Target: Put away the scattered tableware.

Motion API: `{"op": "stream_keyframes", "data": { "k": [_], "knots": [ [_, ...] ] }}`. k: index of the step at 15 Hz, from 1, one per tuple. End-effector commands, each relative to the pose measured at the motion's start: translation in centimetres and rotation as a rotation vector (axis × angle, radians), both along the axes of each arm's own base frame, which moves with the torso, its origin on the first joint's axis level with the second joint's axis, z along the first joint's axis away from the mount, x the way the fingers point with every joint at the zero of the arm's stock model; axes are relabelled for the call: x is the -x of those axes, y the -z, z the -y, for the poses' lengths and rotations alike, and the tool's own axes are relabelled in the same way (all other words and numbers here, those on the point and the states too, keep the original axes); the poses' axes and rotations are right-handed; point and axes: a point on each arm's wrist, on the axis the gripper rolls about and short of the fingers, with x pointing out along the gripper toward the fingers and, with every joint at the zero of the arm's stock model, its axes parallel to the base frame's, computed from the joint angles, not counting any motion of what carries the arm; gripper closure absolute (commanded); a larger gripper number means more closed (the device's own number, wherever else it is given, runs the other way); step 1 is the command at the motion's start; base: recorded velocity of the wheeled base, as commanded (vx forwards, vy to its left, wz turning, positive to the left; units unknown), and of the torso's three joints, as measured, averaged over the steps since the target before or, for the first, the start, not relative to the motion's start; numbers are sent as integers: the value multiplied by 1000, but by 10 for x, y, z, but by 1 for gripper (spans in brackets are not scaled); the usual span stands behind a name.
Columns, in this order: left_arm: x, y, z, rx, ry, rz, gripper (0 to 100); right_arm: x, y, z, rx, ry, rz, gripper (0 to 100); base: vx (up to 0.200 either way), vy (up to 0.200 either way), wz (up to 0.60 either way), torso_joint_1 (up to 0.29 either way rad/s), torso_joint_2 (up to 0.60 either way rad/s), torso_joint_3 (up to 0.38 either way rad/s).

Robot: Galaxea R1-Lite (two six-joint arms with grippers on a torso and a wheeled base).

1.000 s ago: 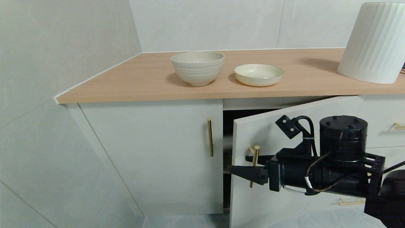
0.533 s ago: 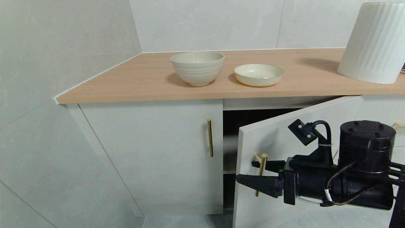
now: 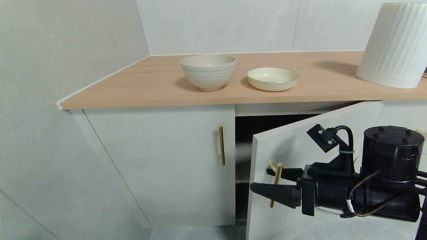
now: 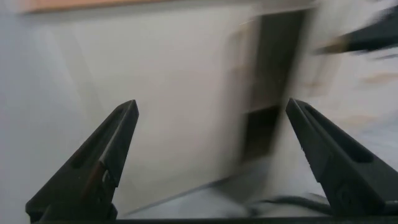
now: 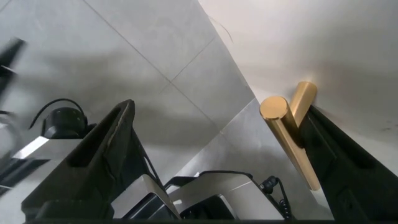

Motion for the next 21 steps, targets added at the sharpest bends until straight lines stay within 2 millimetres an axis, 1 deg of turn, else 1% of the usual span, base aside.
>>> {"op": "stream_keyframes", "data": {
  "k": [1,2,3,4,6,7,9,11,13,16,17,21],
  "knots": [
    [-59,-50,7,26,181,-216,0,1,-2,1,-4,1,4,0,0,0,0,0,0,0],
    [-80,-56,9,28,228,-270,0,2,-2,0,-4,-2,4,0,0,0,0,0,0,0],
    [-106,-60,11,33,276,-328,0,2,-2,0,-5,-5,2,0,0,0,0,0,0,0],
    [-130,-58,15,37,318,-378,0,3,-1,0,-4,-8,1,0,0,0,0,0,0,0],
    [-171,-47,24,36,358,-450,0,3,-1,-1,-3,-9,0,0,0,0,0,0,0,0],
    [-193,-36,29,34,370,-491,0,5,-1,-2,-4,-20,-1,0,0,0,0,0,0,0],
    [-213,-25,35,34,386,-535,0,7,0,-3,-1,-26,-3,0,0,0,0,0,0,0],
    [-222,-15,43,44,409,-588,0,8,0,-4,0,-32,-4,0,0,0,0,0,0,0],
    [-224,0,56,44,464,-672,0,8,2,-4,4,-30,-10,0,0,0,0,0,0,0],
    [-224,6,65,28,504,-703,0,8,2,-3,3,-30,-9,0,0,0,0,0,0,0],
    [-223,6,67,24,514,-704,100,8,2,-3,3,-30,-9,0,0,0,0,0,0,0],
    [-227,6,71,22,527,-688,100,8,2,-3,5,-31,-10,0,0,0,0,0,0,0]
  ]
}}
